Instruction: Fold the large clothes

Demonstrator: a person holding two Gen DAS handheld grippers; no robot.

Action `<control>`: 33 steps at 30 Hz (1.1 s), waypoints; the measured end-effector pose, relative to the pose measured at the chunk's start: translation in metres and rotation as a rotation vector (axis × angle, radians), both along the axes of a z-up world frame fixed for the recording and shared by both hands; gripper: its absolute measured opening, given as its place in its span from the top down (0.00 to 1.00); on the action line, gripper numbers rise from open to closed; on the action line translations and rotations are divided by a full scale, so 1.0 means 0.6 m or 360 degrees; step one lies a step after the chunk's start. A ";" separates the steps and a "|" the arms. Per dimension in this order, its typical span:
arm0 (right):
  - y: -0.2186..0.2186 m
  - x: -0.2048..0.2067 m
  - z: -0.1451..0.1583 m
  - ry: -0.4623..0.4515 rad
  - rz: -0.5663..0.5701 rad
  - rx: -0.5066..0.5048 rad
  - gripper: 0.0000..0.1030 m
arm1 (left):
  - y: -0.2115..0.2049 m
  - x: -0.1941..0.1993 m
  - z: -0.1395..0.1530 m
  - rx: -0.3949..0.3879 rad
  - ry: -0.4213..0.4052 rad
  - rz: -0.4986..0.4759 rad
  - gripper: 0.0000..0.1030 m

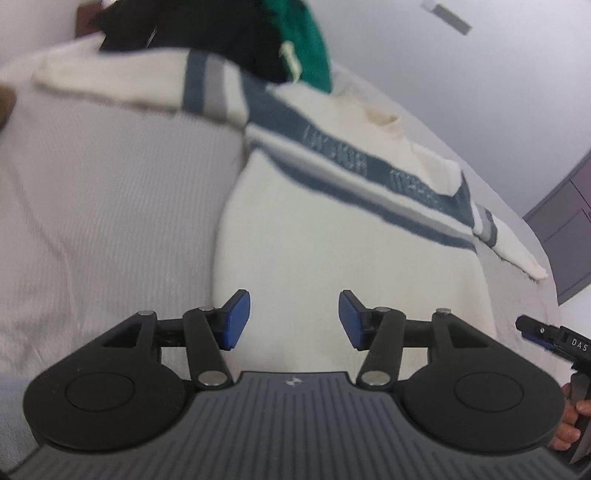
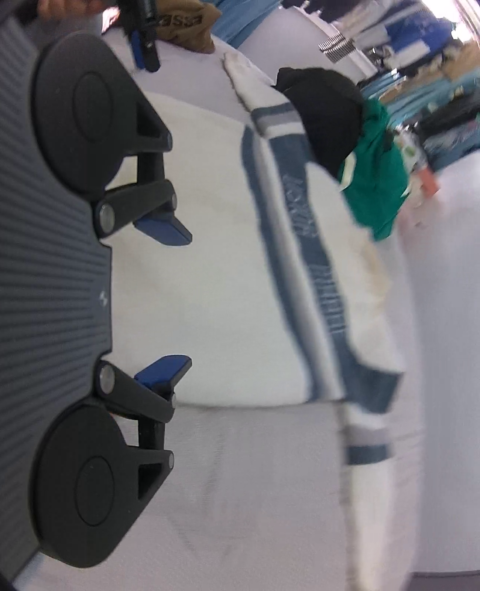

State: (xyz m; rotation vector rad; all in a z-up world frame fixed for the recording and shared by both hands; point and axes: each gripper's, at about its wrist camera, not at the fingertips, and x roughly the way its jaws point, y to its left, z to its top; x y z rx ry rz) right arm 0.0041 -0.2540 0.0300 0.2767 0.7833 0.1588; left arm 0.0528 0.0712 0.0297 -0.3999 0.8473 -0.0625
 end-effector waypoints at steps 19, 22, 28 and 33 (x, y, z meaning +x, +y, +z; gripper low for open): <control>0.045 -0.002 0.008 -0.0577 -0.0027 -0.0154 0.34 | -0.147 0.037 0.028 0.0369 -0.0513 -0.0036 0.36; 0.019 0.014 0.003 -0.0534 -0.0129 -0.0093 0.34 | -0.143 0.048 0.006 0.0352 -0.0473 -0.0056 0.36; -0.059 0.056 0.014 -0.0411 -0.0306 -0.0031 0.34 | -0.125 0.065 -0.026 0.0304 -0.0442 -0.0026 0.24; -0.138 0.103 0.013 -0.0340 -0.0393 0.0027 0.34 | -0.119 0.084 -0.056 0.0276 -0.0378 -0.0019 0.16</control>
